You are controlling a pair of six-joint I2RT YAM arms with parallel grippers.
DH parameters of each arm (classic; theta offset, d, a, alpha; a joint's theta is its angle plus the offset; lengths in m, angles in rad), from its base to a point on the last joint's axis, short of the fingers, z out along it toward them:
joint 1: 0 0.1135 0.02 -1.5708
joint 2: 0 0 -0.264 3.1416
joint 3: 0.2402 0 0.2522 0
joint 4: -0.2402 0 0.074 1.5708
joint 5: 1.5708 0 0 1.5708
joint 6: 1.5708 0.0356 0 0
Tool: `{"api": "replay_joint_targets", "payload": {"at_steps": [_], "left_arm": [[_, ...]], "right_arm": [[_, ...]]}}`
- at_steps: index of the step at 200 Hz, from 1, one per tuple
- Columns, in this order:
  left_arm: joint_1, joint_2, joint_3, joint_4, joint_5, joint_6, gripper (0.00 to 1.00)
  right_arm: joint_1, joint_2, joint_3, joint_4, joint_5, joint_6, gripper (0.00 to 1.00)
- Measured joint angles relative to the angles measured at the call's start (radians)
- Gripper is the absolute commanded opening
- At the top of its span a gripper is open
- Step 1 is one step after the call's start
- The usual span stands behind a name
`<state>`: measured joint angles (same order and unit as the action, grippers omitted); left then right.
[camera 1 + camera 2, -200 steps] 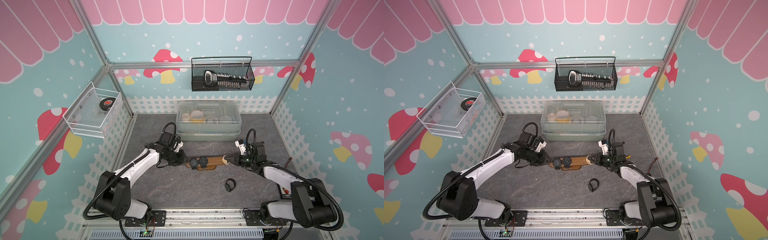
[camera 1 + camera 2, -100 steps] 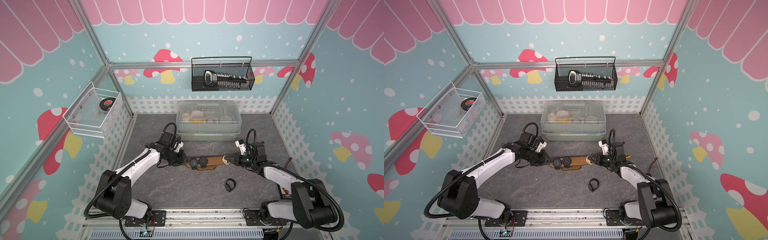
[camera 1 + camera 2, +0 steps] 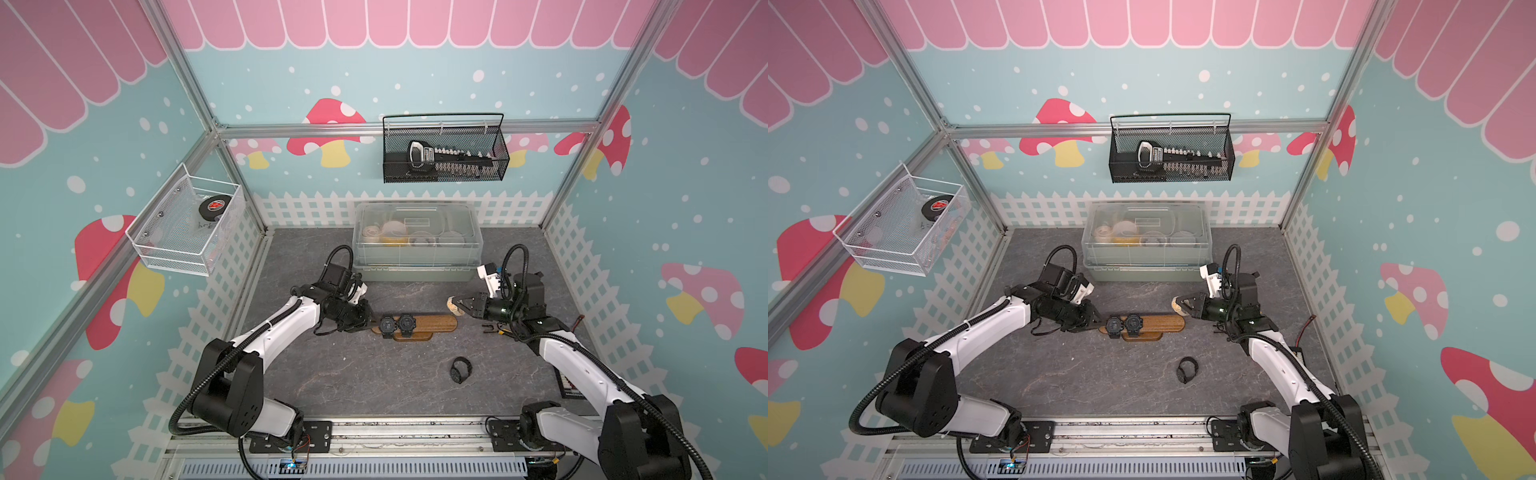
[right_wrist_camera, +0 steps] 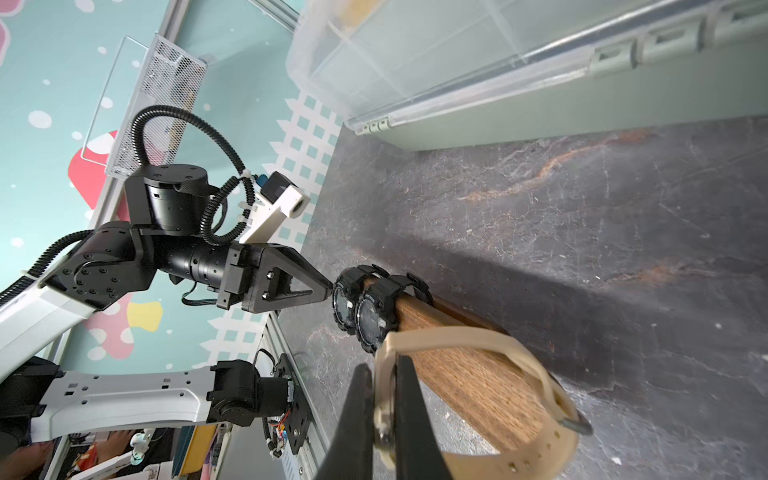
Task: Place watch on stand
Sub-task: Place the watch on the stand.
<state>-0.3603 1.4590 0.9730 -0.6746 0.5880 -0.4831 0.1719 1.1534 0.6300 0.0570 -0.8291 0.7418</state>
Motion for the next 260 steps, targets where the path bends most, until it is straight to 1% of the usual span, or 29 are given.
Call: {"api": "replay_joint_targets", "payload": {"at_steps": [85,121,145,197,260], "left_arm": [[0.0,0.0,0.0,0.001,0.001,0.0,0.3],[0.0,0.0,0.0,0.007,0.004,0.0,0.29],[0.0,0.0,-0.001,0.008,0.004,0.0,0.29],[0.0,0.0,-0.01,0.018,0.008,0.0,0.29],[0.0,0.0,-0.011,0.03,0.011,-0.004,0.29]], "right_arm": [[0.0,0.071,-0.058,-0.023,0.027,-0.008,0.01],[0.0,0.147,-0.09,0.026,0.017,-0.003,0.0],[0.0,0.168,-0.091,0.072,0.01,0.0,0.0],[0.003,0.172,-0.094,0.094,0.009,0.001,0.0],[0.031,0.172,-0.094,0.1,0.012,0.016,0.0]]}}
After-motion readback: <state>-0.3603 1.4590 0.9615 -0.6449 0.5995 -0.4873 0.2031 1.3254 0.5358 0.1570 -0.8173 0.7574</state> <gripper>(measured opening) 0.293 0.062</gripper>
